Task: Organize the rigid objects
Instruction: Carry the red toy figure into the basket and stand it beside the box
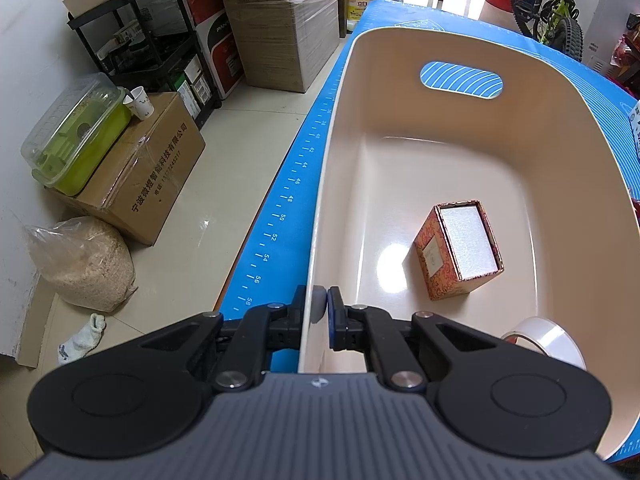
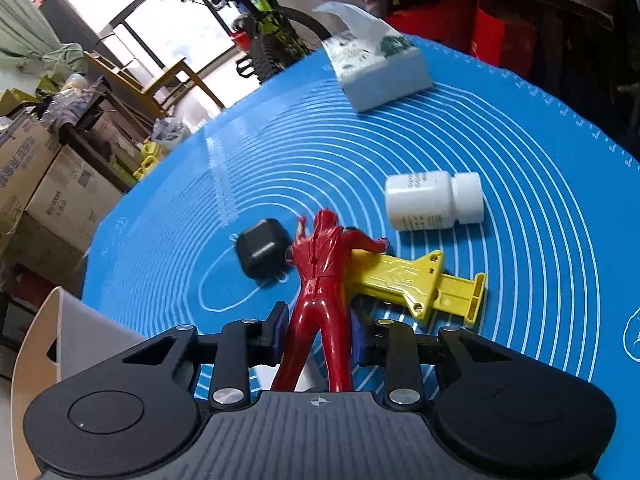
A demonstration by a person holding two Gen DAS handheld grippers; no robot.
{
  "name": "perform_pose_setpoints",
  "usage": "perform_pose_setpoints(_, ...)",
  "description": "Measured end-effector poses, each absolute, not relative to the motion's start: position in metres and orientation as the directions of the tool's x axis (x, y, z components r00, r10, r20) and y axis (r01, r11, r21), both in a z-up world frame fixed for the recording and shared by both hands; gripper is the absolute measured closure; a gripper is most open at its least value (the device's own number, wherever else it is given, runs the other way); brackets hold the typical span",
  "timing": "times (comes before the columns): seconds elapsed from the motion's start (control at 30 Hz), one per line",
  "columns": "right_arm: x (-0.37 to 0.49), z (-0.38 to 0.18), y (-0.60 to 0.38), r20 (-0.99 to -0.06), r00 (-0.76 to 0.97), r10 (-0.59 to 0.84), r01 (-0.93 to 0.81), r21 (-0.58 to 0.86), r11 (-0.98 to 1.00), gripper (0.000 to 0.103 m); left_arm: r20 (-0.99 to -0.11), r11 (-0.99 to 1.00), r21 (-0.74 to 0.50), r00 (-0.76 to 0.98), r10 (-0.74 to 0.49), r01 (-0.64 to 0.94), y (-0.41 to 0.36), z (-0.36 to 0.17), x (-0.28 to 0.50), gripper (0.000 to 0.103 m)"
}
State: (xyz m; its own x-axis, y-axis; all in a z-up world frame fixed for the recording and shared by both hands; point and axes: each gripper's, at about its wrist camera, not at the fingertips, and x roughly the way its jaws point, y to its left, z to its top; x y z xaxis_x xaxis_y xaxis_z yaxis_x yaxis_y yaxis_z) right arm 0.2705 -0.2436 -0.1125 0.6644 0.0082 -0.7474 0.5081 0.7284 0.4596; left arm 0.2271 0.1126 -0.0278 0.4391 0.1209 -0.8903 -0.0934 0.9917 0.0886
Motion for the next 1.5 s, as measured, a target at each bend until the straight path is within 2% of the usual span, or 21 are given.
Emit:
perform_pose_setpoints(0.27, 0.258, -0.086, -0.230, -0.688, 0.725, -0.012, 0.440, 0.450, 0.777, 0.064, -0.891, 0.992, 0.087, 0.438, 0.120, -0.094, 0.113, -0.028, 0.227, 0.093)
perform_pose_setpoints(0.5, 0.256, -0.080, -0.225, -0.678, 0.735, 0.007, 0.414, 0.456, 0.788, 0.066, -0.890, 0.991, 0.091, 0.438, 0.125, -0.097, 0.112, -0.028, 0.227, 0.092)
perform_pose_setpoints(0.67, 0.253, -0.084, -0.233, -0.679, 0.733, 0.034, 0.430, 0.501, 0.751, 0.066, -0.889, 0.990, 0.097, 0.439, 0.132, -0.100, 0.111, -0.028, 0.227, 0.092)
perform_pose_setpoints(1.03, 0.246, -0.064, -0.233, -0.616, 0.784, 0.071, 0.384, 0.572, 0.725, 0.066, -0.889, 0.990, 0.098, 0.439, 0.133, -0.100, 0.110, -0.028, 0.228, 0.092)
perform_pose_setpoints(1.23, 0.241, -0.041, -0.222, -0.544, 0.826, 0.147, 0.295, 0.640, 0.710, 0.066, -0.889, 0.990, 0.099, 0.439, 0.133, -0.100, 0.110, -0.028, 0.228, 0.092)
perform_pose_setpoints(1.5, 0.241, -0.015, -0.177, -0.479, 0.830, 0.287, 0.121, 0.657, 0.744, 0.066, -0.888, 0.990, 0.100, 0.440, 0.134, -0.099, 0.109, -0.028, 0.228, 0.092)
